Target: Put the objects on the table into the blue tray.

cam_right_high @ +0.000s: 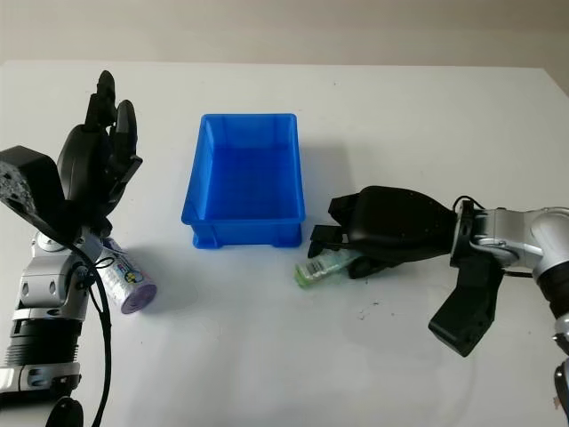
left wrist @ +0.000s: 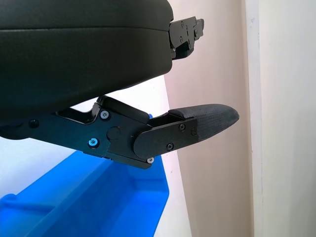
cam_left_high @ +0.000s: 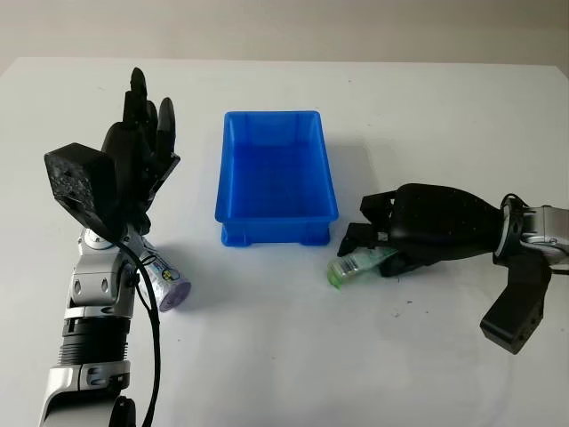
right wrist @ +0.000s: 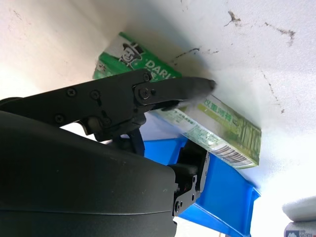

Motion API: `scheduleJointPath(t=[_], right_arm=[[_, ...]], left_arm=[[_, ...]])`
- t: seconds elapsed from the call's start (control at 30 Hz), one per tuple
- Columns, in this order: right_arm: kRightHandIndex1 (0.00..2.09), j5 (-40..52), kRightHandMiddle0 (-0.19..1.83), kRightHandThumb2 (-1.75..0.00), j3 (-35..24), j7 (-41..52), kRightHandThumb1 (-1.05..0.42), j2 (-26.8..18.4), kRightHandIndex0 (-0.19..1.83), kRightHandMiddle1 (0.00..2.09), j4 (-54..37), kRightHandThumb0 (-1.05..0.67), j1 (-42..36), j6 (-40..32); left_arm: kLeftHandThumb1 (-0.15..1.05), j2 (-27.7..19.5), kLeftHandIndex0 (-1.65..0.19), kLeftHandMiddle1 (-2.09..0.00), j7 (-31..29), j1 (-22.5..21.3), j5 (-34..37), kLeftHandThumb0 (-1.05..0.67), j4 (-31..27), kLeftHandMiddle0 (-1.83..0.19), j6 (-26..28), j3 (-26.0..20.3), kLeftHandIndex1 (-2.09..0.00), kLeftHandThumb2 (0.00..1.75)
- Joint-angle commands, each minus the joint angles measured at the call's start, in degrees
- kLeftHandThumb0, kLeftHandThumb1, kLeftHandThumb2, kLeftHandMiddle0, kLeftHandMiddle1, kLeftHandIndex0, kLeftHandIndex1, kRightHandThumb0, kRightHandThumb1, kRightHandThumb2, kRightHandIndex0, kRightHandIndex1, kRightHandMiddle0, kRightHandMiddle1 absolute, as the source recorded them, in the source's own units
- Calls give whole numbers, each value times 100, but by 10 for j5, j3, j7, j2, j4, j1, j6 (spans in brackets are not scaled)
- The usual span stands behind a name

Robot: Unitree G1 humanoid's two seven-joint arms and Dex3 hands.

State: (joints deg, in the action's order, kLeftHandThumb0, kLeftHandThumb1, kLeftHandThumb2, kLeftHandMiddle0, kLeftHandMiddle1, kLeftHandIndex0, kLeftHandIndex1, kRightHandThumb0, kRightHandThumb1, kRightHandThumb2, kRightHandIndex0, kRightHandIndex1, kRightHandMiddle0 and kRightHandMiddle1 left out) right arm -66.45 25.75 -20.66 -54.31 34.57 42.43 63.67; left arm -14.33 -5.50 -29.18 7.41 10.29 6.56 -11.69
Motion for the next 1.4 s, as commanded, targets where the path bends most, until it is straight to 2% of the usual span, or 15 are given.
scheduleJointPath(t=[0.0,0.1,0.2,0.3,0.57,0.73,1.0,1.23,1.37], right_arm=[[209,-17,79,-38,5,-20,-105,-17,115,209,13,-57,-5,-26],[209,-27,77,-35,5,-68,-105,-13,109,209,58,-55,26,-69],[209,-36,73,-24,8,-103,-105,-8,103,209,103,-53,68,-121],[209,-36,67,-25,13,-108,-105,-3,90,209,148,-54,121,-175],[209,-17,78,-19,31,-115,-105,22,102,209,222,-57,234,-256],[209,14,84,-18,27,-154,-105,59,108,209,245,-55,283,-290],[209,47,90,-20,47,-196,-105,142,118,209,236,-51,299,-286],[209,81,83,-31,64,-160,-105,235,111,209,253,-51,308,-259],[209,98,76,-29,76,-129,-105,277,109,209,257,-51,304,-239]], left_arm=[[105,-3,19,0,1,-2,-1,-73,-4,19,-2,0,0,65],[105,-3,19,0,1,-4,-2,-74,-4,19,4,2,0,65],[105,-4,19,0,0,-6,-4,-73,-2,19,1,2,0,64],[105,-6,19,0,-1,-7,-5,-73,1,19,0,2,0,64],[105,-11,19,0,-9,-7,-4,-72,3,19,-5,1,0,66],[105,-10,19,0,-7,-7,-7,-73,3,19,-6,3,0,66],[105,-1,19,0,5,-6,-9,-73,-1,19,-2,5,0,67],[105,6,19,0,11,-4,-5,-72,-6,19,-6,4,0,67],[105,10,19,0,13,-1,-7,-73,-10,19,-8,5,0,67]])
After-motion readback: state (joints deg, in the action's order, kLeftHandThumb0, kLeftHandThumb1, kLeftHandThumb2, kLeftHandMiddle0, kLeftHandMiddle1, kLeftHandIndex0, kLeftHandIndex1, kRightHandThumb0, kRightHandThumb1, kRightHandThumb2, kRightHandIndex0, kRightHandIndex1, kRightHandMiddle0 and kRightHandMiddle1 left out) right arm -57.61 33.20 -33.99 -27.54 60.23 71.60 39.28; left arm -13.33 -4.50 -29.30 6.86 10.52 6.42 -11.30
